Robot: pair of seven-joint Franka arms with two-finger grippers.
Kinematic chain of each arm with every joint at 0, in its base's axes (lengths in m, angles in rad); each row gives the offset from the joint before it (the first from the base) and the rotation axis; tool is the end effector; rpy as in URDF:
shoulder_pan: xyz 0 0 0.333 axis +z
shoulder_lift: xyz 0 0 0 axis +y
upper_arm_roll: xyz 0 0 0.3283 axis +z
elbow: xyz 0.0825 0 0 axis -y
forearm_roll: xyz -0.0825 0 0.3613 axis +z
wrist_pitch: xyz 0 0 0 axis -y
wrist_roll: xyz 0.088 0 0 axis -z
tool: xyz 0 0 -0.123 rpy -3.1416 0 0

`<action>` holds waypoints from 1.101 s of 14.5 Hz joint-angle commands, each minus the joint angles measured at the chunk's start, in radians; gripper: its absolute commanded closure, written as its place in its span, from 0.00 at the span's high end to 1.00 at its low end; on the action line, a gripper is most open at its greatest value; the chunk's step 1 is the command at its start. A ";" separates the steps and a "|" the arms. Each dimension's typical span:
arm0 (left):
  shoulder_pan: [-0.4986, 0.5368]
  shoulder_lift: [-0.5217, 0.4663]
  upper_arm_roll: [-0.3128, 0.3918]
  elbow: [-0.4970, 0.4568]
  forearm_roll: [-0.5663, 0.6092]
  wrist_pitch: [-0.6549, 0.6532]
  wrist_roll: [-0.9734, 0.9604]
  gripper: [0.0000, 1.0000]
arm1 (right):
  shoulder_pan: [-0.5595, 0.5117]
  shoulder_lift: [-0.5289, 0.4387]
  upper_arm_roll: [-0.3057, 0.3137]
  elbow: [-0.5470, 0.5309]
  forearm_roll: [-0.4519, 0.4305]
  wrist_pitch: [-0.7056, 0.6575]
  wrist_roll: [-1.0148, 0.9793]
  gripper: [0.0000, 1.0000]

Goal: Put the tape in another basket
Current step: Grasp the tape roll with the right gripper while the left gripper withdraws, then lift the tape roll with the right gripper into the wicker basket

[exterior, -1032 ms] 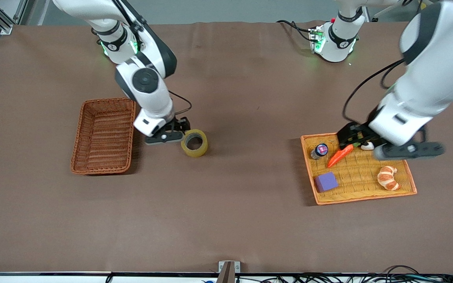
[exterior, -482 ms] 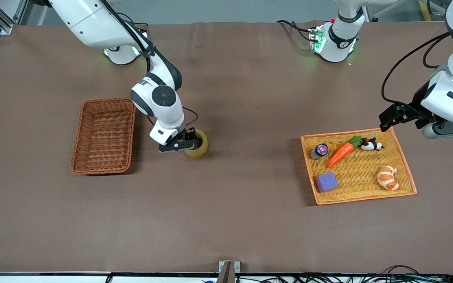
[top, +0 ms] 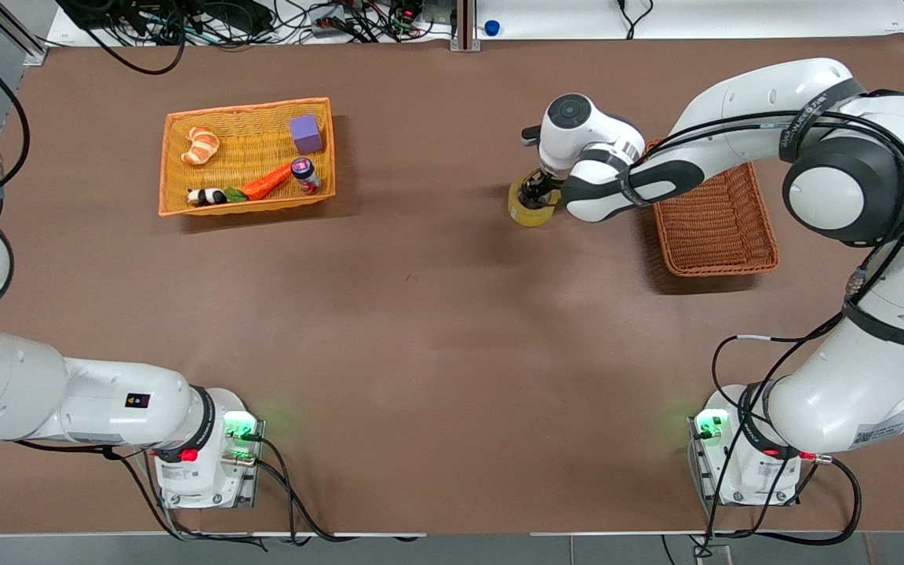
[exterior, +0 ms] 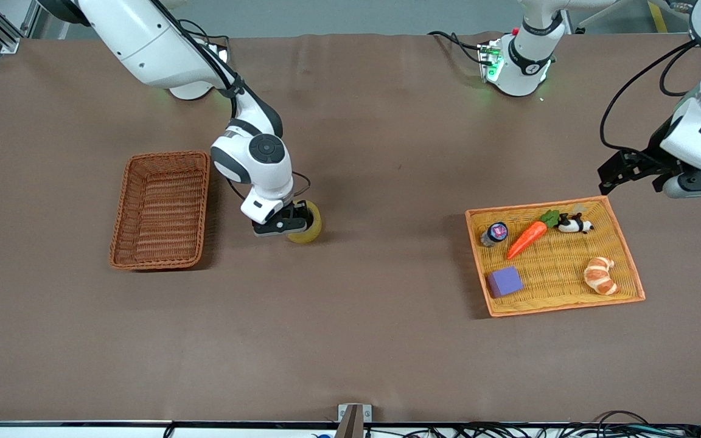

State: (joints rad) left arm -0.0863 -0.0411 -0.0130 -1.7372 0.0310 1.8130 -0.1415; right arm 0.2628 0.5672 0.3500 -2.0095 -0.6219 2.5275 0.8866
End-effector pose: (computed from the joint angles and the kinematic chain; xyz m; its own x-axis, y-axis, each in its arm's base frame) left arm 0.5371 -0.0506 0.5893 0.9922 0.0354 0.1198 0.0374 -0.9992 -0.0145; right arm 0.4896 0.3389 0.1963 0.9742 0.1906 0.1210 0.1761 -0.9769 0.1209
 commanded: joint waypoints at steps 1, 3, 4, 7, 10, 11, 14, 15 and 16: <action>-0.007 -0.032 -0.001 -0.048 -0.017 0.017 0.002 1.00 | -0.002 0.008 0.006 0.014 -0.036 -0.006 0.035 0.52; 0.000 -0.043 -0.004 -0.056 -0.019 0.009 0.014 1.00 | -0.004 0.008 0.017 0.014 -0.033 -0.009 0.038 0.16; 0.000 -0.043 -0.005 -0.058 -0.019 0.009 0.017 1.00 | -0.008 0.008 0.021 0.018 -0.024 -0.012 0.058 0.02; 0.002 -0.031 -0.056 -0.059 -0.011 0.008 0.058 1.00 | -0.016 0.005 0.033 0.032 -0.024 -0.035 0.117 0.00; 0.003 -0.025 -0.068 -0.050 -0.010 0.005 0.086 1.00 | -0.066 -0.053 0.102 0.057 -0.009 -0.180 0.118 0.00; 0.019 -0.028 -0.068 -0.045 -0.014 -0.015 0.092 1.00 | -0.072 -0.094 0.110 0.081 0.037 -0.256 0.106 0.00; 0.040 -0.007 -0.067 -0.001 -0.019 -0.026 0.114 1.00 | -0.112 -0.245 0.072 0.106 0.204 -0.400 -0.113 0.00; 0.040 0.007 -0.067 0.002 -0.020 -0.026 0.115 1.00 | -0.112 -0.300 0.008 0.103 0.261 -0.430 -0.215 0.00; 0.040 0.015 -0.065 0.011 -0.020 -0.026 0.111 1.00 | -0.109 -0.355 -0.072 0.095 0.310 -0.450 -0.336 0.00</action>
State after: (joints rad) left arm -0.0499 -0.0495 -0.0758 -1.7591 0.0283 1.8055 -0.0461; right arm 0.1778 0.3496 0.3810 -1.8617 -0.4068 2.1053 0.7390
